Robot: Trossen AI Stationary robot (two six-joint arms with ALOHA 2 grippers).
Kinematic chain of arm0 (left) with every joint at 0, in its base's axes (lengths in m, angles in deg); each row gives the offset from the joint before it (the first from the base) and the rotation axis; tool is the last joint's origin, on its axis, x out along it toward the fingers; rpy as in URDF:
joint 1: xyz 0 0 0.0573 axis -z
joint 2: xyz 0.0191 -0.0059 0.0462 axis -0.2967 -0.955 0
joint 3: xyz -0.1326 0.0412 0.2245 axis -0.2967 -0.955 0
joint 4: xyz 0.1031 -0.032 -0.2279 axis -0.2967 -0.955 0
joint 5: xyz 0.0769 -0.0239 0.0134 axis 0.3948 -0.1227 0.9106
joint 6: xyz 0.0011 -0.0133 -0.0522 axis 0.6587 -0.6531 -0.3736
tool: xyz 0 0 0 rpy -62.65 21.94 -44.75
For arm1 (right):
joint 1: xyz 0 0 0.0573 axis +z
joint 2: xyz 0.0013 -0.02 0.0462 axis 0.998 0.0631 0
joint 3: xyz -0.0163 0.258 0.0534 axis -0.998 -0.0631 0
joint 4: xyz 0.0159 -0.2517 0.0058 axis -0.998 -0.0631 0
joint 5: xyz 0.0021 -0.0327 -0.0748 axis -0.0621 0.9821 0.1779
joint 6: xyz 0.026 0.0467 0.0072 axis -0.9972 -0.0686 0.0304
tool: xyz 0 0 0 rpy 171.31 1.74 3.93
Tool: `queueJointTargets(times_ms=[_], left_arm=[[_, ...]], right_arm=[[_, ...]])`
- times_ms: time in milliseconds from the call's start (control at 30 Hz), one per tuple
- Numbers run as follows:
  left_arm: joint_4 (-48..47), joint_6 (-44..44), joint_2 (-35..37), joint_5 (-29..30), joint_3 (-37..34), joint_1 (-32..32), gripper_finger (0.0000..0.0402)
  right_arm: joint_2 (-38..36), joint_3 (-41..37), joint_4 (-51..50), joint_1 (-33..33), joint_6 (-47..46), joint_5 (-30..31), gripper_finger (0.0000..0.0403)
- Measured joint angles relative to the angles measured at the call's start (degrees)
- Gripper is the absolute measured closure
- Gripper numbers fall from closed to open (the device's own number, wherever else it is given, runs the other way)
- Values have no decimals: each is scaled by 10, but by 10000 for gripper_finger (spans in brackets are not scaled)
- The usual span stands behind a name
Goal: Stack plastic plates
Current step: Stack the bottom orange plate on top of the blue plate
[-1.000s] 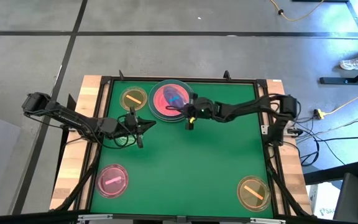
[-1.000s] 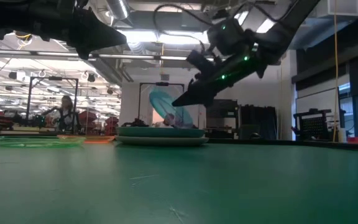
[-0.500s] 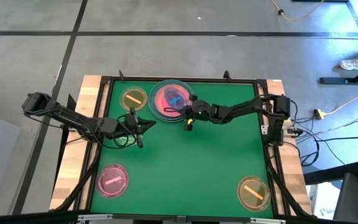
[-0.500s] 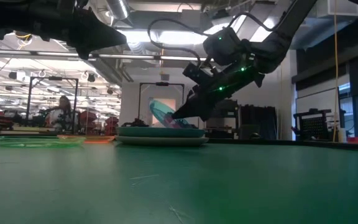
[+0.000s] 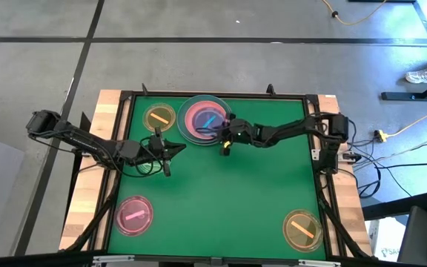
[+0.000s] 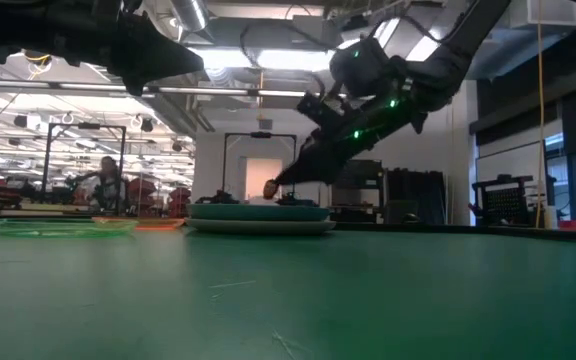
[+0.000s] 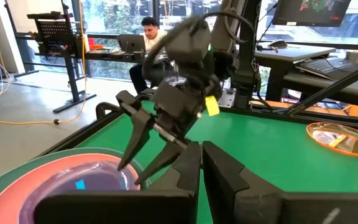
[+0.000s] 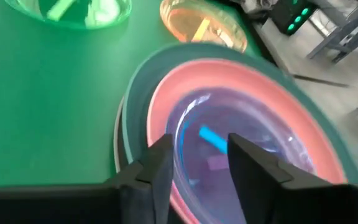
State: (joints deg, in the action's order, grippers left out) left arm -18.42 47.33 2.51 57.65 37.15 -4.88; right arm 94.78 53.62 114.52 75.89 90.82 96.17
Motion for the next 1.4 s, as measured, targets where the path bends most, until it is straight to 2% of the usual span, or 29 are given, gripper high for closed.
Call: queueJointTargets(times_ms=[200,433,667,900,1033,1267,1400], left_arm=[[0,0,0,0,0,0,390],[0,0,0,0,0,0,390],[0,0,0,0,0,0,390],[0,0,0,0,0,0,390],[0,-1,0,0,0,0,390],[-1,-2,0,0,0,0,390],[-1,-2,0,0,0,0,390]], right_arm=[[-86,0,-89,32,1,8,241],[-227,0,-310,110,-63,15,240],[-315,0,-517,233,-226,14,240],[-321,-1,-684,372,-444,-14,240],[-316,-36,-707,452,-566,-35,240],[-316,-93,-684,557,-791,-147,240],[-316,-106,-647,602,-879,-138,240]])
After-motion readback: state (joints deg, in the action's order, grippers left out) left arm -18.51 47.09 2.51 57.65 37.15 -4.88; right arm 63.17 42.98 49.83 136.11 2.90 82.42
